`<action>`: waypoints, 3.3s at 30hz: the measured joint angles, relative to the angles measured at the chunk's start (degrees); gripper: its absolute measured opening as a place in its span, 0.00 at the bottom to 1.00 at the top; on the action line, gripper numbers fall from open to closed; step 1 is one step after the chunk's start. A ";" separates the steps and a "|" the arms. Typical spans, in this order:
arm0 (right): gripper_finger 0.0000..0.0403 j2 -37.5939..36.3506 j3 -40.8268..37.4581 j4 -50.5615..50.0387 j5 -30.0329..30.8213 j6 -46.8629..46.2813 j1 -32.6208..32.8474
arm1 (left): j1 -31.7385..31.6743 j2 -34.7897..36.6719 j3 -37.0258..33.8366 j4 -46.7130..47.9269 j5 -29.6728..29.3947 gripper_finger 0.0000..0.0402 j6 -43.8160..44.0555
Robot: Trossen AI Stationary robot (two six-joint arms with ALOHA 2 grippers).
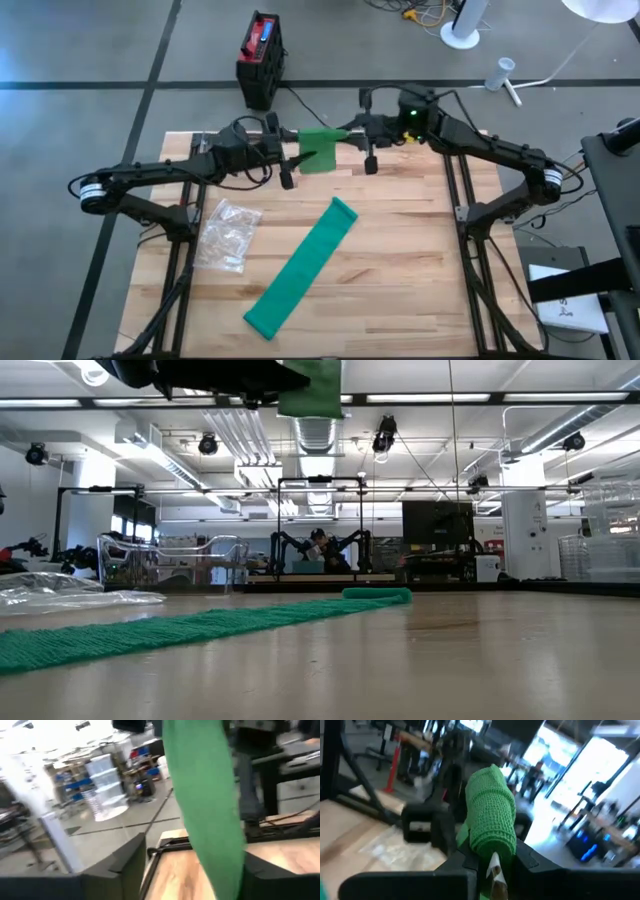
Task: Roll bandage
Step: Roll the green bandage
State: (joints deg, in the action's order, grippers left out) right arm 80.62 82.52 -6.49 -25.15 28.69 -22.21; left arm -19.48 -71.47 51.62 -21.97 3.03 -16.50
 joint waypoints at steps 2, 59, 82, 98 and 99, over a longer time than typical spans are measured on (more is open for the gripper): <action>0.09 0.24 0.09 -0.69 -1.46 -2.30 0.10 | -0.04 -0.55 0.00 0.21 -3.58 0.54 -0.17; 0.10 -1.57 16.75 -7.20 4.75 -23.21 -7.81 | 3.89 -6.29 -19.69 -30.20 0.66 0.00 9.10; 0.10 5.94 2.72 13.94 10.84 10.28 -3.39 | 4.72 9.06 -9.39 7.37 0.48 0.25 1.96; 0.10 6.87 1.46 14.95 13.78 47.08 -1.34 | 4.43 16.35 17.50 31.90 5.38 0.58 8.63; 0.10 7.34 1.46 15.51 13.78 49.22 -1.34 | 4.27 15.80 19.18 32.00 5.55 0.60 9.33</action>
State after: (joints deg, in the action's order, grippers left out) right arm 87.96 83.99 9.03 -11.38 77.91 -23.55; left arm -15.22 -55.67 70.79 10.03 8.58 -7.17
